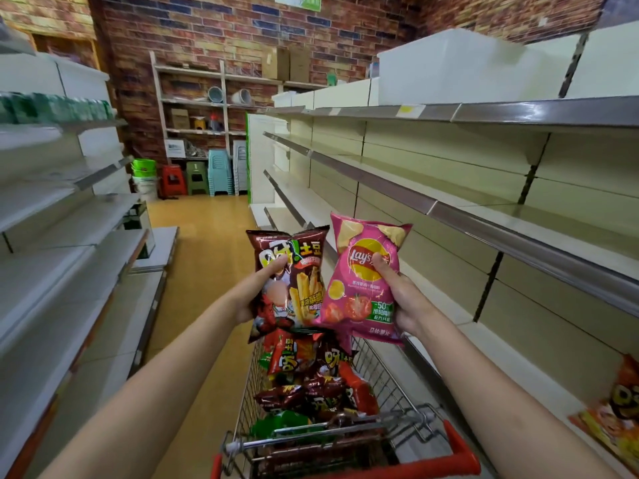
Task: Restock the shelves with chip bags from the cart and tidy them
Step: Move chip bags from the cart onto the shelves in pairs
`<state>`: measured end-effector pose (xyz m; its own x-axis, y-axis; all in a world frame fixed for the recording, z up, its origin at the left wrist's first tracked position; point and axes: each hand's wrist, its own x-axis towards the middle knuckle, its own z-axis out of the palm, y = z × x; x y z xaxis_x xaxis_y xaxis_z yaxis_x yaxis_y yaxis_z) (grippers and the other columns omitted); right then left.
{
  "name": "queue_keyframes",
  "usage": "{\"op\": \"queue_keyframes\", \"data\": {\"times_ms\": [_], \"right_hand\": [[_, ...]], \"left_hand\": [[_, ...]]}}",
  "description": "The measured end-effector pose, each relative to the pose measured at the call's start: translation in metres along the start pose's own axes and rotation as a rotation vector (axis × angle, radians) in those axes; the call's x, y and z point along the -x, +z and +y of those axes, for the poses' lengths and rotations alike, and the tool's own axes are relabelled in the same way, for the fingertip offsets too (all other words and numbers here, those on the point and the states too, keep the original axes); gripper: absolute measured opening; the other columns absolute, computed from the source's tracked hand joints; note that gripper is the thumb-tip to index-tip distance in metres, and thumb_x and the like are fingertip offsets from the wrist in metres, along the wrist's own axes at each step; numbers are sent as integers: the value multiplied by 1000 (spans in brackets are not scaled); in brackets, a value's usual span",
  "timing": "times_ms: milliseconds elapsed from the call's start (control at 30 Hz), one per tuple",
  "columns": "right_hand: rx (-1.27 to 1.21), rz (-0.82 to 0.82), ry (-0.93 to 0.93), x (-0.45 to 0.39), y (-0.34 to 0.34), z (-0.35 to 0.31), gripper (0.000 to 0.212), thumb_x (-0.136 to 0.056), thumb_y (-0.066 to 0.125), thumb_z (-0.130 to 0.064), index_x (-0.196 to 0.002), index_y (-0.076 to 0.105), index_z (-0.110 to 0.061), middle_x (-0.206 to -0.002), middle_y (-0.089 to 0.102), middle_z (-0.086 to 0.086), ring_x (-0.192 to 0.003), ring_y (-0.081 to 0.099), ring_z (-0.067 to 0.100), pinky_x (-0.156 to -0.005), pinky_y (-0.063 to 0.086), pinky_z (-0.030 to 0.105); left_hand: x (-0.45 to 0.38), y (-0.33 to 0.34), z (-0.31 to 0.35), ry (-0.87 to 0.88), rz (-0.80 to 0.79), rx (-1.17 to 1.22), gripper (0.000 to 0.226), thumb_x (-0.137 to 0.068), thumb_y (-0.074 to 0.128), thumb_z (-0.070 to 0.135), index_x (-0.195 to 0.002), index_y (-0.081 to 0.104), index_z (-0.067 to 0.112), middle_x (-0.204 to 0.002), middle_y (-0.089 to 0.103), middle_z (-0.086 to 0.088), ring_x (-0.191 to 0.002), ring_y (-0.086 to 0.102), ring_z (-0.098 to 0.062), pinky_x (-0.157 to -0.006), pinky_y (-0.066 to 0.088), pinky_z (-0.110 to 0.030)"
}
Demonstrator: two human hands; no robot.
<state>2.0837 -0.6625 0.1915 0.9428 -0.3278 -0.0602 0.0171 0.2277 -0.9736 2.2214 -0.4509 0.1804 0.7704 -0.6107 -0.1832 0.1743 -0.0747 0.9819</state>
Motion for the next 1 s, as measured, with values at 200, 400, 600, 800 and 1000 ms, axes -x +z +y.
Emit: {"op": "queue_keyframes", "data": {"times_ms": [200,400,600,800,1000], "right_hand": [[26,12,-1,-6,18,7,74,-62,73,-51,-122,54,-13,-95,75,8,-79,73,21,-64,59,32],[103,61,45,-5,22,15,54,-69,70,-46,-111,55,-16,-90,75,6,-76,73,20,-68,58,33],[123,163,33,7,17,17,58,-68,72,-46,-114,55,-15,-93,75,8,-77,73,22,-69,59,34],[106,335,-9,31,9,22,49,-81,70,-40,-120,54,-15,-99,74,10,-83,73,25,-69,59,34],[128,534,-36,70,-5,29,36,-85,67,-41,-112,56,-21,-98,74,10,-89,72,29,-84,57,43]], "left_hand": [[-4,-13,-4,-46,-68,12,52,-87,50,57,-113,60,13,-95,75,-9,-80,73,-23,-65,57,-29],[-12,-12,-8,-59,-162,-34,60,-76,55,59,-115,59,14,-100,74,-10,-89,72,-27,-80,54,-35],[-25,-13,-14,-45,-274,-116,108,-35,87,66,-125,53,16,-117,68,-12,-107,66,-31,-100,47,-49],[-34,7,-16,-4,-342,-121,74,-62,80,42,-122,53,9,-104,72,-13,-95,70,-31,-86,55,-43],[-41,49,-30,20,-373,-120,83,-58,76,46,-126,43,14,-109,65,-14,-93,67,-29,-78,56,-38]]}}
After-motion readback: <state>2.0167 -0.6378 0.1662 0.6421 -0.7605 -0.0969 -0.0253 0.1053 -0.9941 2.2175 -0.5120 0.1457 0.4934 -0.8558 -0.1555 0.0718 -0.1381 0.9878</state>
